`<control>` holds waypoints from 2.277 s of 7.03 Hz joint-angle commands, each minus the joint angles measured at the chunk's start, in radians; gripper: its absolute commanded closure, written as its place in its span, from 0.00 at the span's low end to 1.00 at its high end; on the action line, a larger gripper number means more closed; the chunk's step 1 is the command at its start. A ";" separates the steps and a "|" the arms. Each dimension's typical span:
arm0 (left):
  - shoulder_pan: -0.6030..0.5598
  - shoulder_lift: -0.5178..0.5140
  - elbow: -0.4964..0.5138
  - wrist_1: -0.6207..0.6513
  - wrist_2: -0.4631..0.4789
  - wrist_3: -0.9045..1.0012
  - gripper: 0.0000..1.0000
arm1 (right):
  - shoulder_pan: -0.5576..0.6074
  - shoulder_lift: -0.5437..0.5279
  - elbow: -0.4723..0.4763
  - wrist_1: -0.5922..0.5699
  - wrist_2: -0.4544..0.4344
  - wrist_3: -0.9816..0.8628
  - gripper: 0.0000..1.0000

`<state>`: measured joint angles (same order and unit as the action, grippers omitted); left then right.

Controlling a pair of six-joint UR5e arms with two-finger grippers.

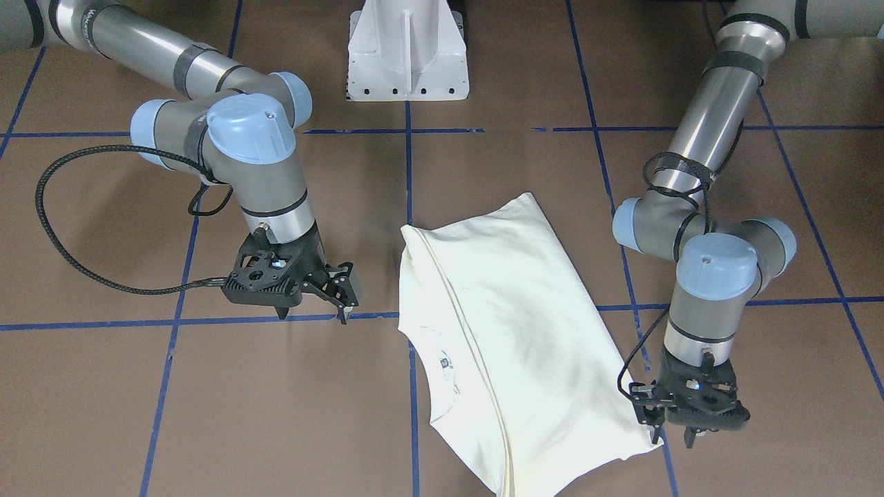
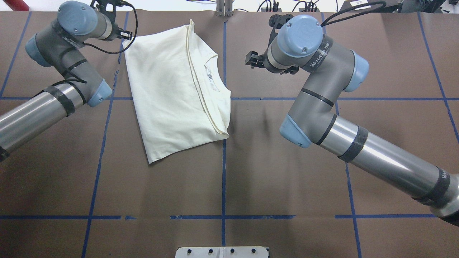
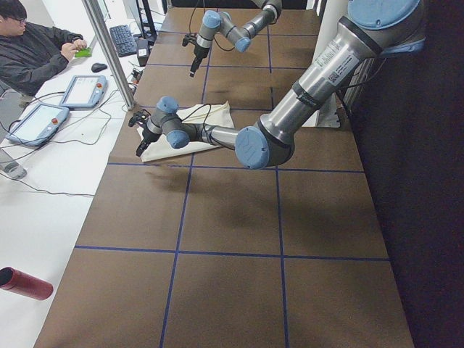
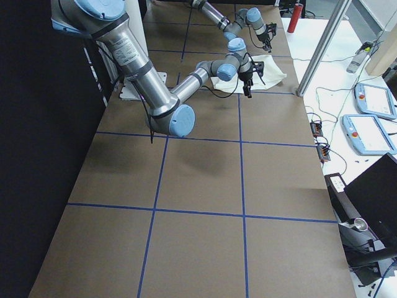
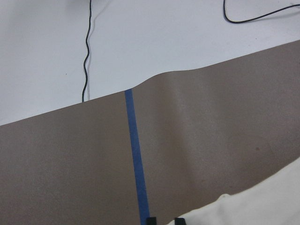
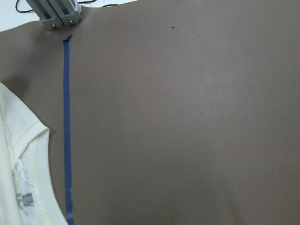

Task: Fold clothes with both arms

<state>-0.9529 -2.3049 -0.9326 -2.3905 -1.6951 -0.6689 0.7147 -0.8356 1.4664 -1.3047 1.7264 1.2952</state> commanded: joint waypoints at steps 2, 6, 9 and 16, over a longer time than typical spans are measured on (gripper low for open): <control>-0.041 0.120 -0.139 -0.044 -0.130 0.081 0.00 | -0.131 0.078 -0.046 -0.002 -0.138 0.177 0.07; -0.040 0.130 -0.140 -0.064 -0.130 0.078 0.00 | -0.191 0.188 -0.254 0.001 -0.206 0.142 0.24; -0.040 0.130 -0.140 -0.064 -0.130 0.077 0.00 | -0.208 0.188 -0.284 0.001 -0.205 0.118 0.45; -0.040 0.134 -0.140 -0.065 -0.130 0.075 0.00 | -0.218 0.191 -0.282 0.001 -0.206 0.134 1.00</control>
<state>-0.9925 -2.1707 -1.0723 -2.4558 -1.8254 -0.5936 0.4963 -0.6443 1.1829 -1.3039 1.5202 1.4220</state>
